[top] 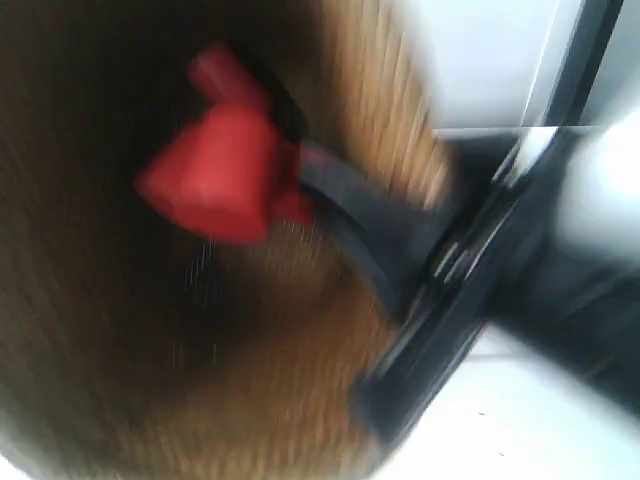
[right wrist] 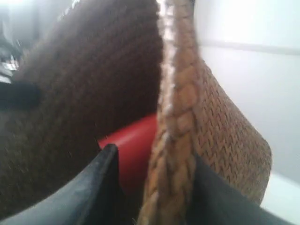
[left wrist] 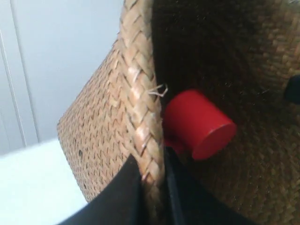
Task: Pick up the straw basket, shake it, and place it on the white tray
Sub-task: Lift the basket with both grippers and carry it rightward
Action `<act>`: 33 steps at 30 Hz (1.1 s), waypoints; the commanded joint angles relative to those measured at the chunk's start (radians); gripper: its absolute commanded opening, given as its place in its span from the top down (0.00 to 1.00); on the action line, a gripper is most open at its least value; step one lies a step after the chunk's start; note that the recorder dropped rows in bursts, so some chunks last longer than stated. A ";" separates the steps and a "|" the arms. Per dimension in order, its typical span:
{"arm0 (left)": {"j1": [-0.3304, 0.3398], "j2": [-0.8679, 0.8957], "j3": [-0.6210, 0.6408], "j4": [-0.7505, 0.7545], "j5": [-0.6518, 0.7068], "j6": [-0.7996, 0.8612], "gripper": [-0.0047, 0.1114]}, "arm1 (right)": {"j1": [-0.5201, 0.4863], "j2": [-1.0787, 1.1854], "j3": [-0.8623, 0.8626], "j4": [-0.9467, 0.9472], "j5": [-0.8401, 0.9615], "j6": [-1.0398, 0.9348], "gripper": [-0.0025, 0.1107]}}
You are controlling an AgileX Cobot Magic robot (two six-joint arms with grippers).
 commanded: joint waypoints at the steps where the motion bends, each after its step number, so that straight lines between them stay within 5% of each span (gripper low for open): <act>1: 0.000 0.029 0.071 0.019 -0.136 -0.035 0.96 | 0.012 0.091 0.061 -0.022 -0.024 0.047 0.98; 7: -0.002 0.015 -0.228 0.079 0.196 -0.032 0.96 | 0.012 -0.080 -0.191 -0.031 0.292 -0.038 0.98; 11: -0.002 0.019 -0.123 0.053 0.239 -0.061 0.96 | 0.012 -0.033 -0.035 0.044 0.191 -0.027 0.98; 15: -0.002 0.056 0.040 0.050 0.026 -0.145 0.96 | 0.012 0.060 0.082 0.065 0.013 0.027 0.98; 21: -0.002 0.105 -0.138 0.047 0.178 -0.170 0.96 | 0.012 -0.045 -0.063 0.188 0.123 0.004 0.98; 25: 0.000 0.215 -0.316 0.049 0.387 -0.176 0.96 | 0.012 -0.108 -0.167 0.628 0.099 -0.335 0.98; 28: 0.000 0.335 -0.439 0.118 0.482 -0.224 0.96 | 0.012 -0.111 -0.236 1.149 -0.092 -0.813 0.98; 29: 0.000 0.381 -0.482 0.154 0.515 -0.246 0.96 | 0.012 -0.096 -0.267 1.218 -0.223 -1.001 0.98; 33: 0.000 0.556 -0.631 0.219 0.595 -0.268 0.96 | 0.014 -0.079 -0.269 1.218 -0.397 -1.101 0.98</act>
